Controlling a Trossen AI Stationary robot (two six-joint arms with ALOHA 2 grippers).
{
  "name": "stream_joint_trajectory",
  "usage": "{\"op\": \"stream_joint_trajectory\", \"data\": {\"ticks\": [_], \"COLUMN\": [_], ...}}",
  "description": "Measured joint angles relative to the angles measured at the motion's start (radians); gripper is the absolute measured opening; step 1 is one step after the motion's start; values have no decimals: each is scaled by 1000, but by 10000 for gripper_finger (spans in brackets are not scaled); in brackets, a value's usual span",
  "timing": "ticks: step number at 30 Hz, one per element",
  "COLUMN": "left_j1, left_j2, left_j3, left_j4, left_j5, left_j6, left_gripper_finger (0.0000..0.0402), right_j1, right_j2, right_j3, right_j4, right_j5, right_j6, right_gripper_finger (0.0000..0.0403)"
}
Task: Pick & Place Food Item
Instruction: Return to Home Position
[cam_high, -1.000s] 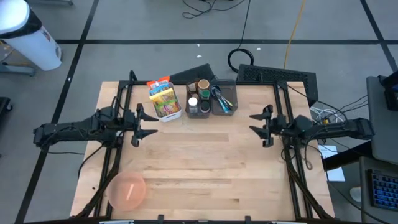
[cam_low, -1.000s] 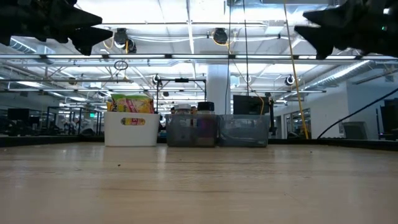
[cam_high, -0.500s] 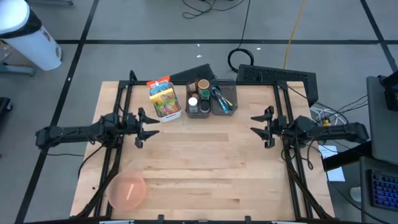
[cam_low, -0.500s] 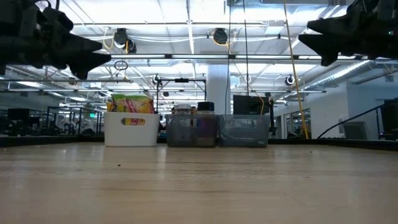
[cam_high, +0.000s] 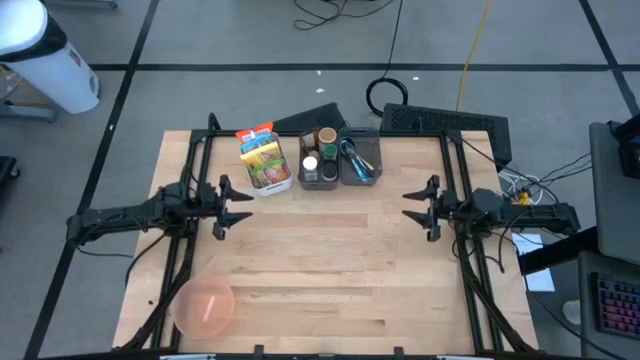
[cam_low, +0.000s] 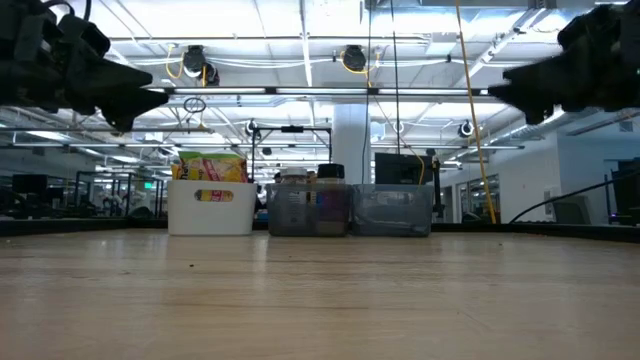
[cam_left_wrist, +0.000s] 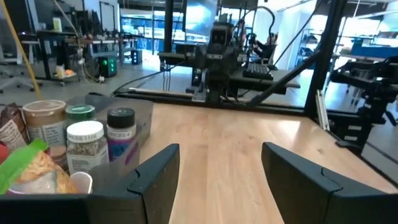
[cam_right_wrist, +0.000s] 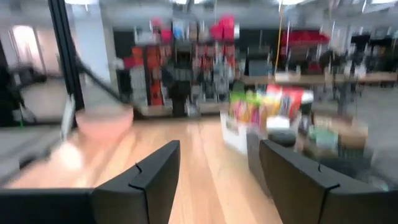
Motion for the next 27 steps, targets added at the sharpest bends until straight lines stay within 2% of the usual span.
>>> {"op": "stream_joint_trajectory", "data": {"ticks": [3, 8, 15, 21, 27], "left_j1": [0, 0, 0, 0, 0], "left_j2": [-45, -93, -91, -91, -91], "left_j3": [0, 0, 0, 0, 0], "left_j4": [-41, -90, -100, -100, -100], "left_j5": [-2, -14, -116, -135, -135], "left_j6": [-7, 10, 11, -54, -56], "left_gripper_finger": [237, 237, 237, 237, 237], "right_j1": [0, 0, 0, 0, 0], "right_j2": [1, 1, 1, 1, 1], "right_j3": [27, 33, 33, 33, 33], "right_j4": [-73, -89, -97, -93, -91], "right_j5": [-1, -1, -1, -1, -1], "right_j6": [-3, -20, -35, -36, -45], "right_gripper_finger": [212, 212, 212, 212, 212]}}
